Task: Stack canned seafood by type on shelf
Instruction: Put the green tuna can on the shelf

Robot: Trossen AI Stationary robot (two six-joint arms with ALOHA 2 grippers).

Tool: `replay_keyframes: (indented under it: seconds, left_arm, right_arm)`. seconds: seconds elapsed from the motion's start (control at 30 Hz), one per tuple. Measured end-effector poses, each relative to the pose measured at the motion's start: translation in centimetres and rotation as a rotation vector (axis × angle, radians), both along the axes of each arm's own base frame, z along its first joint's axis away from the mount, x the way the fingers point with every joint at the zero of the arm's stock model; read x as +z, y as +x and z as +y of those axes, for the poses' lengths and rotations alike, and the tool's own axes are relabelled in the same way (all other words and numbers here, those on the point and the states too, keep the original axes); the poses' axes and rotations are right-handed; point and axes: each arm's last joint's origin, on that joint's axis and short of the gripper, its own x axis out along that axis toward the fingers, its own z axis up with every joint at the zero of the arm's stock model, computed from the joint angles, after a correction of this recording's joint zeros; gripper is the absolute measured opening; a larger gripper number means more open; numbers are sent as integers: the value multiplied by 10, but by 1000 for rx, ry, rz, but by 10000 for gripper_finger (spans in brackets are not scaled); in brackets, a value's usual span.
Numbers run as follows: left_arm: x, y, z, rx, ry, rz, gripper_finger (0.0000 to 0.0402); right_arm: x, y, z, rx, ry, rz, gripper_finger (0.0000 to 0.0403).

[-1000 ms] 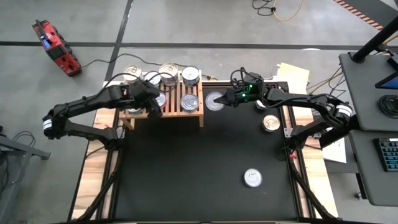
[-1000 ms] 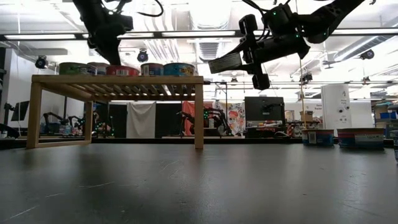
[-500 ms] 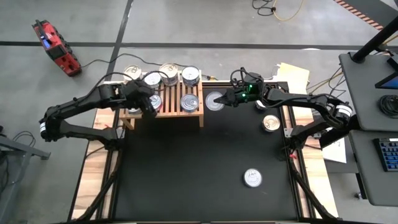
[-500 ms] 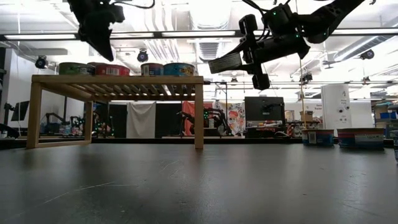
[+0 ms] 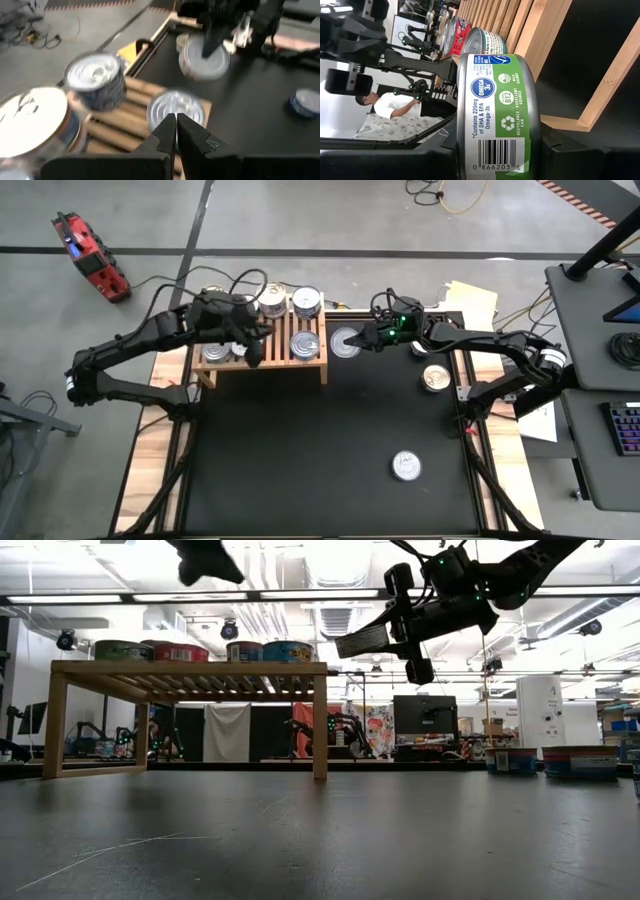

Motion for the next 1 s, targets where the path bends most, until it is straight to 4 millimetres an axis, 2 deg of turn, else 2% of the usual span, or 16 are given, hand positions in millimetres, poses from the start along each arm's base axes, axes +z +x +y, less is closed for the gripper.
replay_keyframes:
  seconds: [0.2, 0.53, 0.77, 1.0]
  left_arm:
    - [-12, 32, 10, -11, -15, -23, 0]
    - [-53, 73, 14, -39, -78, 125, 0]
    - [-67, 83, 18, -14, -91, 177, 0]
    - [-75, 83, 18, 8, -119, 241, 0]
  right_arm:
    - [0, 0, 0, -1, 1, 0, 121]
    - [0, 0, 0, 0, -3, 1, 121]
    - [-1, 0, 0, 3, -7, 11, 121]
    - [-1, 0, 0, 4, -7, 11, 121]
